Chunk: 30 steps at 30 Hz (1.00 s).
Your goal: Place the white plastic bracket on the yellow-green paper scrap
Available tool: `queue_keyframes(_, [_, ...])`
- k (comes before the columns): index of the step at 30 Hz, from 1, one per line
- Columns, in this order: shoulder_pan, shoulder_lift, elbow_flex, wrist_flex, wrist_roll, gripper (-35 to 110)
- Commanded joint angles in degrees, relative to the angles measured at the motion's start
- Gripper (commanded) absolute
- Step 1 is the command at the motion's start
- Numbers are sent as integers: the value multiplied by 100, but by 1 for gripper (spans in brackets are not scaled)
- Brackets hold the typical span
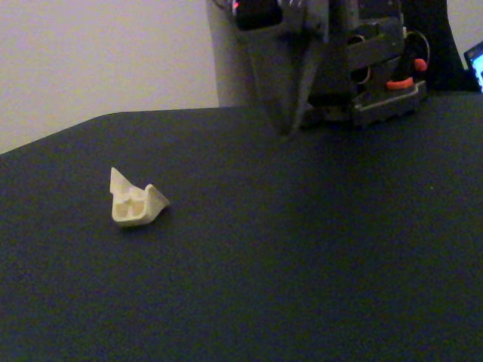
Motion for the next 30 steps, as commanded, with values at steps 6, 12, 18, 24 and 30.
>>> queue_keyframes(6, [290, 2338, 659, 747, -53, 0])
queue_keyframes(12, [290, 3604, 940, 1415, -88, 0])
queue_keyframes(18, [299, 3683, 967, 1433, -413, 0])
queue_keyframes(24, [316, 3683, 967, 1459, -703, 0])
queue_keyframes(30, [396, 3683, 967, 1459, -870, 0])
